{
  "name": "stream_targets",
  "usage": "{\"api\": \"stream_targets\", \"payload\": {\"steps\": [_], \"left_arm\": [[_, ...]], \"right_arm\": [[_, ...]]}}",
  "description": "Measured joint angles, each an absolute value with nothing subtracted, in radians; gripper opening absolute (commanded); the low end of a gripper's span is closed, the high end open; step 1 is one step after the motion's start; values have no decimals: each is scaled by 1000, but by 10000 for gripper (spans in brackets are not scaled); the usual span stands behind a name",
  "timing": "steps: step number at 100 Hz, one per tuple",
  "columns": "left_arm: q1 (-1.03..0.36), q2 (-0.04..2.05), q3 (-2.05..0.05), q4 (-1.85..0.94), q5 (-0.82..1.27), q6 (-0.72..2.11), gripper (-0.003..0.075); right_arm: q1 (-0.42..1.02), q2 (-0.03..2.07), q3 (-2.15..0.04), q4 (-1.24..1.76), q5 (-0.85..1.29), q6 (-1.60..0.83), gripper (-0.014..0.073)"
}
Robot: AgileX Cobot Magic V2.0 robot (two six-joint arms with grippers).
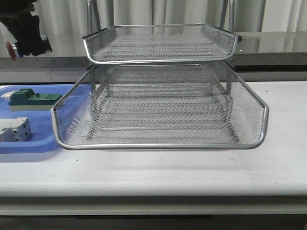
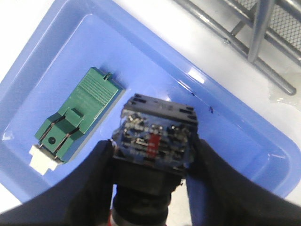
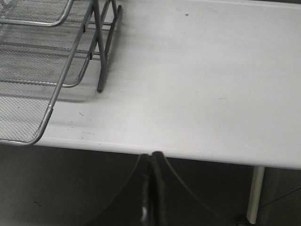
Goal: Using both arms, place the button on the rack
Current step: 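Lift the push button out of the blue bin with the left gripper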
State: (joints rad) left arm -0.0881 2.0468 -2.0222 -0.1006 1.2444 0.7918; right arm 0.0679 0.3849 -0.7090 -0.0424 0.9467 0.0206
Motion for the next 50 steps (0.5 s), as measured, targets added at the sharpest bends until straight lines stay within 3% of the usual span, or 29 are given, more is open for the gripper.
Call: {"api": "stream_targets", "payload": {"steps": [22,50], "left_arm": [[-123,1892,-1911,-99,1248,790,-13],[-273,1710,-1780,-99,1252,763,-13]], "right_arm": [[68,385,-709,-42,947,21,-69],[68,385,-709,-42,947,21,-69]]}}
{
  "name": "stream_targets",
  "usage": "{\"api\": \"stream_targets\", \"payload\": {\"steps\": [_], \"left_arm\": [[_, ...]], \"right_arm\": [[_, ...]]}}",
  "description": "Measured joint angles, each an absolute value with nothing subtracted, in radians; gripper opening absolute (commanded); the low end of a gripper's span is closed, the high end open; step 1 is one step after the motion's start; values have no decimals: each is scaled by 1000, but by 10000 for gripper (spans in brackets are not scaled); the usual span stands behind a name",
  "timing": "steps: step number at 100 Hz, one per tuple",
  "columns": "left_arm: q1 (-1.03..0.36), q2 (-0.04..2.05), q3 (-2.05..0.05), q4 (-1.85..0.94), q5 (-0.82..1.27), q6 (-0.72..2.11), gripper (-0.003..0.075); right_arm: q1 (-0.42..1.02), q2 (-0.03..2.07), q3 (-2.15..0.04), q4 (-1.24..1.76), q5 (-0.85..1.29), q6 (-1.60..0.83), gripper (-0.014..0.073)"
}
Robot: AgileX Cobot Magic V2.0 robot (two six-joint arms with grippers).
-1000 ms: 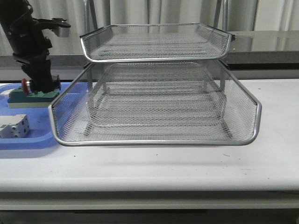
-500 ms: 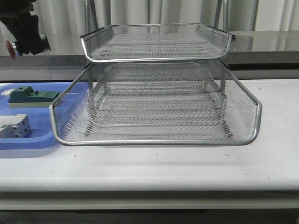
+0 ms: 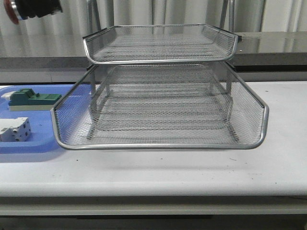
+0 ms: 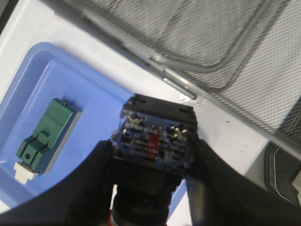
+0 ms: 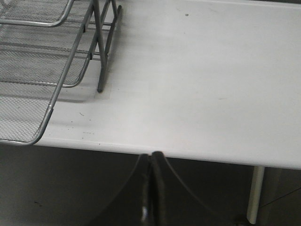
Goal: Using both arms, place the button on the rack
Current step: 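Lift the push button out of the blue bin with the left gripper, then carry the button over the pulled-out tray and lower it onto the mesh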
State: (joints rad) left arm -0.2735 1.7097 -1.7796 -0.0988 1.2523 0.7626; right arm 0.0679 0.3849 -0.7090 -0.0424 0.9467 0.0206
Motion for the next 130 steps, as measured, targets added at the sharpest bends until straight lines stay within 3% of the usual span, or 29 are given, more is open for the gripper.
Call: {"api": "stream_targets", "payload": {"steps": [59,114,130], "left_arm": [[-648,1744,-1717,-133,1256,739,-13],[-692,1931,-1712,-133,1083,738,-5],[-692,1947,-1712,-133,1092,738,99]], "right_arm": [[68,385,-709,-42,947,21,-69],[68,385,-709,-42,947,21,-69],[68,385,-709,-42,947,21,-69]]}}
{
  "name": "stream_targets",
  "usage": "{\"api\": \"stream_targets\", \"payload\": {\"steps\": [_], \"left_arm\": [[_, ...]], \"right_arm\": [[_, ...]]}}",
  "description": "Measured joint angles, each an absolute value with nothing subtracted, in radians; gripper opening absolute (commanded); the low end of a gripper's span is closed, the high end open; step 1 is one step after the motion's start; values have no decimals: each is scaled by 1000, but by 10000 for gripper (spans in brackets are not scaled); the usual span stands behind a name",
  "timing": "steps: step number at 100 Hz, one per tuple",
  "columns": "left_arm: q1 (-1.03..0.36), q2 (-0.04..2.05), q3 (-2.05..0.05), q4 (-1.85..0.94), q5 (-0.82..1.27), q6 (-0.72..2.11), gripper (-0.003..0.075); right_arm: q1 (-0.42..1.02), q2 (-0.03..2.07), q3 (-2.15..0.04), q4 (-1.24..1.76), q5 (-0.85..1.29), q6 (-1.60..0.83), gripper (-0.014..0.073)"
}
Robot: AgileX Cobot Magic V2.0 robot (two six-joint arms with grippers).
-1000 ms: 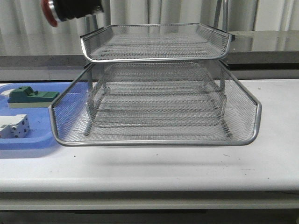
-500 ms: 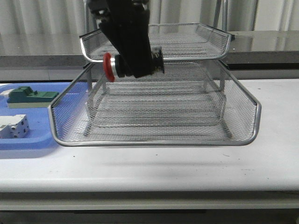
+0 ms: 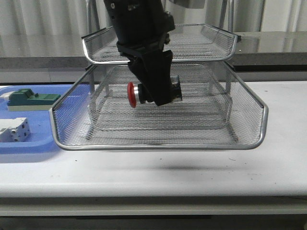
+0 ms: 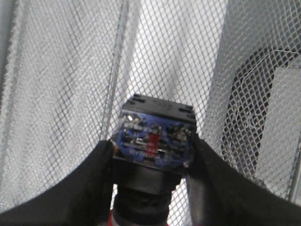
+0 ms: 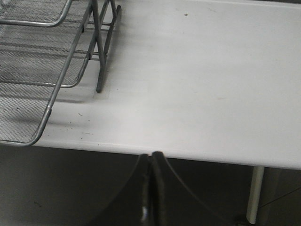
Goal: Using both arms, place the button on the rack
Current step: 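Carry the button over the pulled-out tray and lower it onto the mesh, then open the left gripper and raise it away from the button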
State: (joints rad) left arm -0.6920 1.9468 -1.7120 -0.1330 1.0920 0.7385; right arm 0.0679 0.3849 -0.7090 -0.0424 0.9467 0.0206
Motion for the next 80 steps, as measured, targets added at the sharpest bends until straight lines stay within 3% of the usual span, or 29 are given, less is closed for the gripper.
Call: {"api": "stream_targets", "payload": {"steps": [17,27,80], "left_arm": [[-692,1947,-1712,-133,1103,738,330],[-692,1947,-1712,-133,1106,737,412],[-692,1947,-1751,-152,1151,732,421]], "right_arm": [[68,385,-709,-42,947,21,-69],[68,385,-709,-42,947,21,-69],[68,385,-709,-42,947,21,-69]]}}
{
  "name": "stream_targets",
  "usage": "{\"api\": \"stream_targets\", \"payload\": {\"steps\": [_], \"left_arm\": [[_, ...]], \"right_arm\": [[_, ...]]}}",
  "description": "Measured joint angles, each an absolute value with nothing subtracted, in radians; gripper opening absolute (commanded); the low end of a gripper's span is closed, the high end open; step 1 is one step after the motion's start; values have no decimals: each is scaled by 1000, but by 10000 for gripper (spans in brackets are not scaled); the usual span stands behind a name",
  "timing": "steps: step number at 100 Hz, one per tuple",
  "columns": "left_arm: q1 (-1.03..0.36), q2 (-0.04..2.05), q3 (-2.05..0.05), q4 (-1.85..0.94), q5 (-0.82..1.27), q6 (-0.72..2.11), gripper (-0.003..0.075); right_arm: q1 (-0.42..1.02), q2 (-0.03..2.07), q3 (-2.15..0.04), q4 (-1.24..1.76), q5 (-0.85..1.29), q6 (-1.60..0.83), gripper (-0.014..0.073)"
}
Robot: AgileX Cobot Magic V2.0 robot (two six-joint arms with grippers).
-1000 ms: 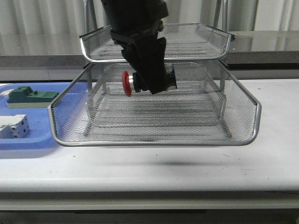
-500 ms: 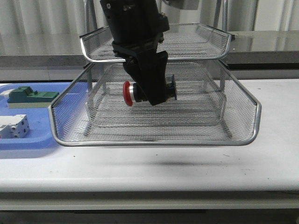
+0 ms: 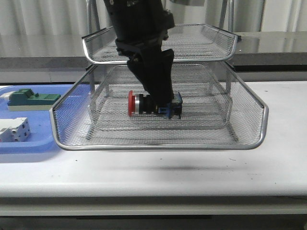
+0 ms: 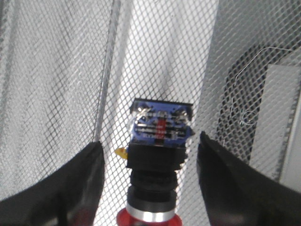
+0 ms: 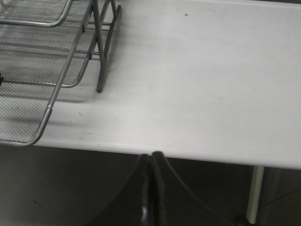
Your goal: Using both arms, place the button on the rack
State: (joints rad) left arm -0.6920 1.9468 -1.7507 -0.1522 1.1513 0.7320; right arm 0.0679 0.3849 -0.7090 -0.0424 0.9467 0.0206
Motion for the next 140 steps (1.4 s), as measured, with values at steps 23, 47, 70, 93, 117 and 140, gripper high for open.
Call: {"api": "stream_targets", "payload": {"steps": [23,47,70,93,117,140], "left_arm": [[-692,1947,-1878,-170,1227,661,421],[-654,1878,-1896,-173,1245,609,421],[-547,1750,-1873,-173,1247,565,421],[-425,1591,-1753,-173,1250,538,421],[-292,1399,-1546,-173,1224,509,421],[-195,1176,-1280,-177,1063,479,421]], "right_arm": [[68,385,-709,-42,947,21,-69],[68,385,-709,-42,947,21,-69],[68,385,-709,-42,947,21,-69],[68,385,-709,-42,947,21,-69],[68,385,-709,-42,947,21,-69],[68,385,-709,-42,947,21,-69]]}}
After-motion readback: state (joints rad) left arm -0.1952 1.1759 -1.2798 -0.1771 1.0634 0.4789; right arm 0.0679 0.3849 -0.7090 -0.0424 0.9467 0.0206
